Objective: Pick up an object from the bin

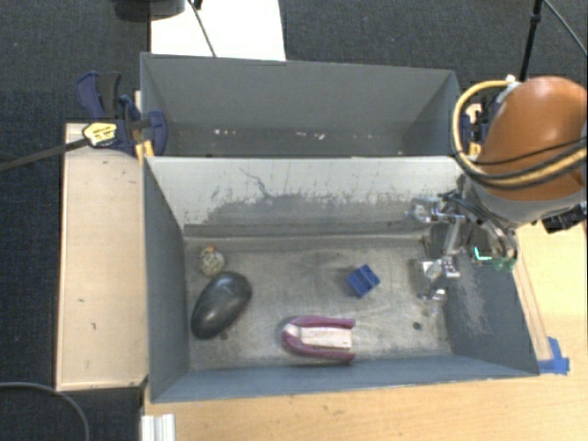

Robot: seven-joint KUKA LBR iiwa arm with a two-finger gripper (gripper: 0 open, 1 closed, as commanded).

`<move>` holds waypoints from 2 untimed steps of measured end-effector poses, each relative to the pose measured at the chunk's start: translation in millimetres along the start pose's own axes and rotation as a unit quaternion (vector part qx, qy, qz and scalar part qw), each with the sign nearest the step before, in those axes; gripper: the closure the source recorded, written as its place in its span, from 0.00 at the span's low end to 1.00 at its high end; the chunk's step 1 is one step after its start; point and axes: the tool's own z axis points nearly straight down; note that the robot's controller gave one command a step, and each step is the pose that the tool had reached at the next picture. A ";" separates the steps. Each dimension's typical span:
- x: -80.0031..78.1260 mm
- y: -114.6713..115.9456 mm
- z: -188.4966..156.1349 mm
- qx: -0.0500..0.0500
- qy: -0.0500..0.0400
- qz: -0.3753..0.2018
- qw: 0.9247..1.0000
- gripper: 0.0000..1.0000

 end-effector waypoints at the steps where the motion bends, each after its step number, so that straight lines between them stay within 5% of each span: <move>1: -25.5 20.7 152.0 0.000 -0.003 -0.135 0.991 0.00; 2: -26.1 19.6 147.8 0.001 -0.003 -0.136 0.991 1.00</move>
Offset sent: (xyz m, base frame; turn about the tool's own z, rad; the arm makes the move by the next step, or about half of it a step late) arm 0.0242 0.0205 -0.1508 -0.2727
